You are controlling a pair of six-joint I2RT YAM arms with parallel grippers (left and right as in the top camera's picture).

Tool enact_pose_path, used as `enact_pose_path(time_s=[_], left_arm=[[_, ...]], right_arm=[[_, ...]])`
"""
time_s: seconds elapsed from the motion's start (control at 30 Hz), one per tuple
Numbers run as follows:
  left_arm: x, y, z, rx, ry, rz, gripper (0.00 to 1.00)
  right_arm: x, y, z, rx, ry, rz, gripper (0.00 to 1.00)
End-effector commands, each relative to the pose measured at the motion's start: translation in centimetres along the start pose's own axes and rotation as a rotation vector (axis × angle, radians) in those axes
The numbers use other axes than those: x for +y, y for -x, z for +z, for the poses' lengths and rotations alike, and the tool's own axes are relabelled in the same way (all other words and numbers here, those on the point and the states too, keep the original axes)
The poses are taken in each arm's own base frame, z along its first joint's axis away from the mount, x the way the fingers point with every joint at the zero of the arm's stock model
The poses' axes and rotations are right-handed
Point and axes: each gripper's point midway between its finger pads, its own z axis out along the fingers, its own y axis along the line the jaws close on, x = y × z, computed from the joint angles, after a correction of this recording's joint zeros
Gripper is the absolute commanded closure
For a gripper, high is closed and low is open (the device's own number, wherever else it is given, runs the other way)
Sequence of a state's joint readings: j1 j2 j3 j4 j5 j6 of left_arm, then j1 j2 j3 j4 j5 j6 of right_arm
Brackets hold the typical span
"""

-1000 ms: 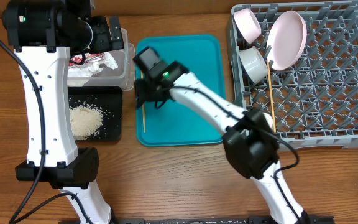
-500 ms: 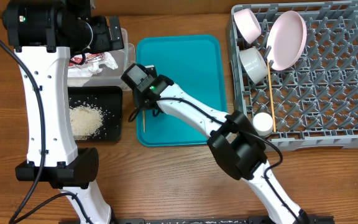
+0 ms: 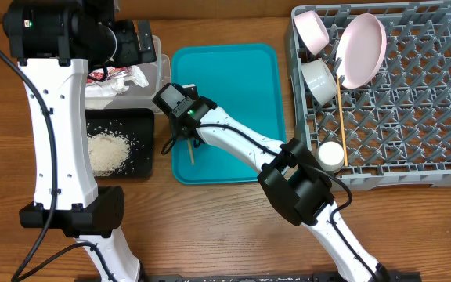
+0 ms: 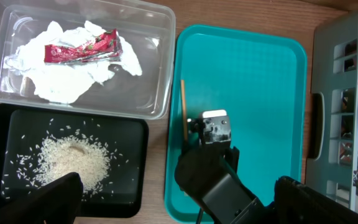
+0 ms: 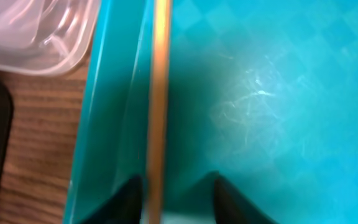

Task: Sort waste into correct bins and load items into the dishwasher
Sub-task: 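Reach the right gripper back to the teal tray and grasp the remaining chopstick, then carry the second chopstick into the rack and release it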

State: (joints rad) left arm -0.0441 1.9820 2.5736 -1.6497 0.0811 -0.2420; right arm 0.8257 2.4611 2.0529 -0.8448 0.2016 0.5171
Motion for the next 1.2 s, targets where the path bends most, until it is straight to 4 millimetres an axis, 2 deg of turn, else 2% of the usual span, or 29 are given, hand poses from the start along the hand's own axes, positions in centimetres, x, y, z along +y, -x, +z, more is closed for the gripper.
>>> enact_pose_path(time_s=[0.0,0.07,0.13,0.37,0.5,0.6,0.7,0.8,0.9,1.0,1.07,1.17], left_arm=[[0.0,0.0,0.4,0.007,0.006,-0.008,0.0],[0.0,0.0,0.4,0.007,0.005,-0.008,0.0],[0.0,0.0,0.4,0.007,0.006,-0.008,0.0],[0.0,0.0,0.4,0.007,0.006,-0.008,0.0],[0.0,0.0,0.4,0.007,0.006,-0.008,0.0],[0.0,0.0,0.4,0.007,0.006,-0.008,0.0],[0.0,0.0,0.4,0.007,0.006,-0.008,0.0],[0.0,0.0,0.4,0.007,0.006,-0.008,0.0],[0.0,0.0,0.4,0.007,0.006,-0.008,0.0],[0.0,0.0,0.4,0.007,0.006,-0.008,0.0],[0.0,0.0,0.4,0.007,0.006,-0.008,0.0],[0.0,0.0,0.4,0.007,0.006,-0.008,0.0]], right_arm=[[-0.3,-1.2,1.2,0.028,-0.026,-0.005,0.78],[-0.4,-1.3,1.2,0.034,-0.031,-0.006,0.87],[-0.7,-1.4,1.2,0.038,-0.037,-0.004,0.89],[-1.0,-2.2,1.4,0.079,-0.04,-0.003,0.89],[-0.9,-3.4,2.3,0.11,-0.047,0.002,0.82],[-1.0,-3.6,2.6,0.116,-0.05,0.004,0.83],[-0.9,-3.4,2.5,0.117,-0.042,0.011,0.96],[-0.8,-3.2,2.1,0.125,-0.034,0.015,0.96],[-0.9,-2.7,1.3,0.147,-0.015,0.03,0.96],[-1.8,-1.0,-0.2,0.141,-0.02,0.052,0.96],[-2.5,0.6,-1.8,0.128,-0.02,0.075,0.96],[-4.4,3.6,-5.3,0.096,-0.017,0.111,0.96]])
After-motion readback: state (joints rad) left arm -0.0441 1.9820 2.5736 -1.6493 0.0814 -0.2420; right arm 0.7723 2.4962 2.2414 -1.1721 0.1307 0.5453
